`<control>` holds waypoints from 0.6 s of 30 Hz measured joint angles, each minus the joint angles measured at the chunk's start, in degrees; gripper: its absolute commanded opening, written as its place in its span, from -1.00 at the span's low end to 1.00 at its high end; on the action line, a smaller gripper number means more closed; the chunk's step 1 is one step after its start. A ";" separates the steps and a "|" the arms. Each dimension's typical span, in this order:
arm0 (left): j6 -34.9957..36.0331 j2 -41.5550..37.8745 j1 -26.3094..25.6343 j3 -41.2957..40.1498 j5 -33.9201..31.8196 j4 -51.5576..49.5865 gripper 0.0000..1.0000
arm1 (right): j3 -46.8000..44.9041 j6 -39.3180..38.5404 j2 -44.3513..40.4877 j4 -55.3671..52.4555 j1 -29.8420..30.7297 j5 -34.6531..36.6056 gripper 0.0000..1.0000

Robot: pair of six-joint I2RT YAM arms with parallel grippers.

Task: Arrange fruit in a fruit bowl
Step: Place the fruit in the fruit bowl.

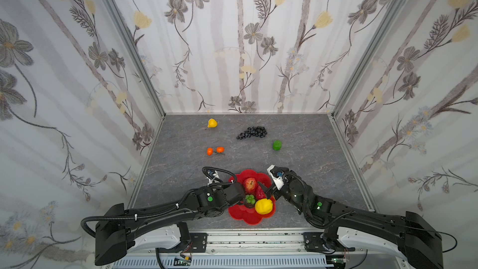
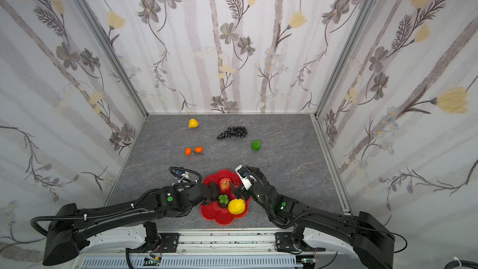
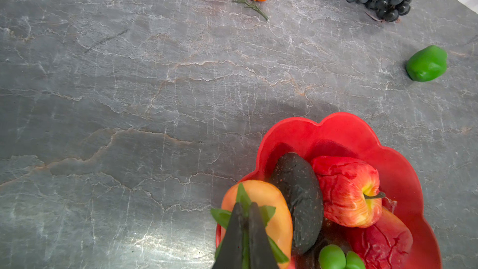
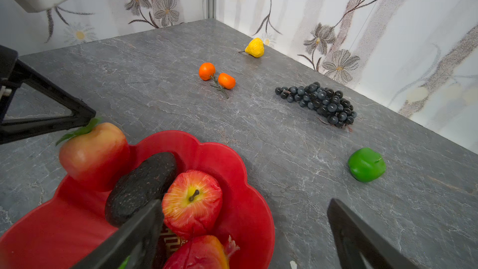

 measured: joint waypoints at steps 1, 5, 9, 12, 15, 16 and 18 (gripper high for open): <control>-0.20 0.22 -0.09 0.00 -0.02 0.07 -0.92 | 0.00 0.00 0.07 0.07 0.00 0.00 0.99; -0.59 1.16 -0.24 0.00 -0.17 0.81 -0.78 | 0.00 0.00 0.20 0.11 -0.04 0.00 0.99; -0.87 1.51 -0.39 0.00 -0.17 0.92 -0.66 | 0.00 0.00 0.17 0.15 -0.04 0.00 0.99; -0.90 1.51 -0.46 -0.07 -0.15 1.29 -0.57 | 0.00 -0.02 0.17 0.17 -0.11 0.02 0.99; -0.85 1.49 -0.63 -0.22 -0.07 1.95 -0.53 | 0.00 -0.02 0.17 0.17 -0.11 0.02 0.99; -0.85 1.44 -0.72 -0.24 -0.02 2.14 -0.52 | 0.00 -0.02 0.17 0.17 -0.11 0.02 0.99; -0.83 1.25 -0.76 -0.31 0.00 2.34 -0.49 | 0.00 -0.02 0.13 0.17 -0.11 0.04 0.99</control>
